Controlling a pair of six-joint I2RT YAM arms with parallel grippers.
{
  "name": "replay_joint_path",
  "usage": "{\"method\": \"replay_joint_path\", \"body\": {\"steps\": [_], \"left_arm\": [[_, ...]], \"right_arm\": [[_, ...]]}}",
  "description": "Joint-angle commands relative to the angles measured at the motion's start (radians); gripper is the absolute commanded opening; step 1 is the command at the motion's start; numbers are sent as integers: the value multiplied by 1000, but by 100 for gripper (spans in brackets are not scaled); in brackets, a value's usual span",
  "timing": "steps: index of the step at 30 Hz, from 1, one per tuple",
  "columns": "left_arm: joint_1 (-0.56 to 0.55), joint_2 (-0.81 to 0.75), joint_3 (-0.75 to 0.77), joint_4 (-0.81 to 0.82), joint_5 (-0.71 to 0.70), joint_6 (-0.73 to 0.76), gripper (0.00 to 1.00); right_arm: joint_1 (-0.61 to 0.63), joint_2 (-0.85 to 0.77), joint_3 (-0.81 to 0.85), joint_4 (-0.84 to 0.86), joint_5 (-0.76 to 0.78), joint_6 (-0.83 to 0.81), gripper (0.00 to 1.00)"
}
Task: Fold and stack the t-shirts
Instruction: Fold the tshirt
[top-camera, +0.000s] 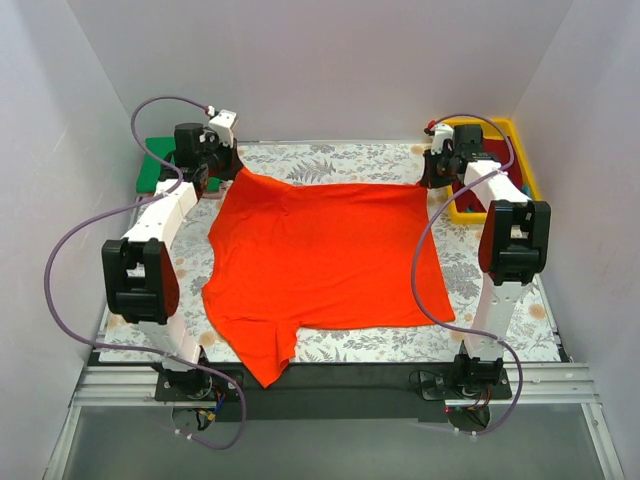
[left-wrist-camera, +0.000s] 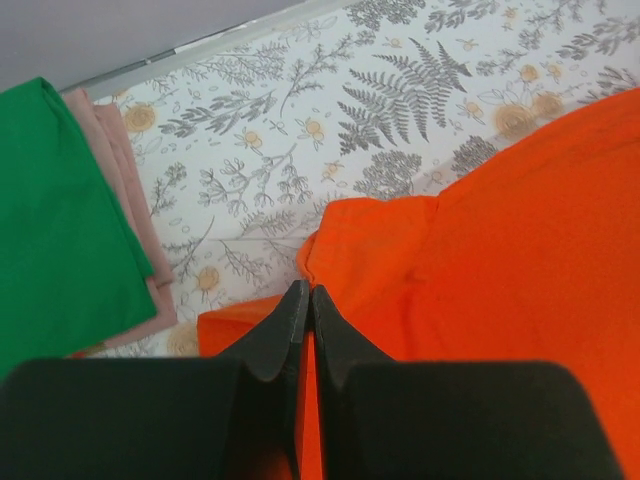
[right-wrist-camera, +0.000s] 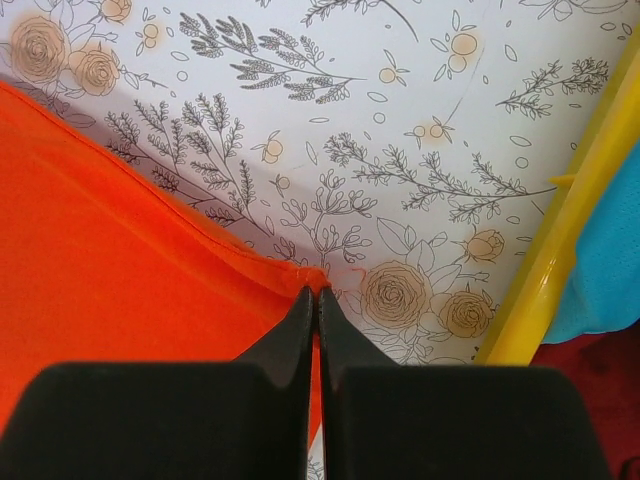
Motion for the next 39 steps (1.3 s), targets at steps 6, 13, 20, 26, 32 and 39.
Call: {"method": "replay_joint_path", "body": {"steps": [6,13,20,26,32,39], "left_arm": [[4,-267,-184,-33,17,37,0],[4,-397,-323,-105,17,57,0],[4,-519,-512,-133,-18,83,0],[4,-536,-629,-136,-23,83,0],[4,-528,-731,-119,-44,109,0],[4,-516,-761,-122,-29,108,0]], "right_arm": [[-5,-107,-65,-5,-48,-34,1],[-36,-159,-136,-22,-85,-77,1],[-39,-184,-222,-40,-104,-141,1],[-39,-164,-286,-40,-102,-178,1],[-39,-146,-332,-50,-97,-207,1],[-39,-132,-335,-51,-88,-215,1]]}}
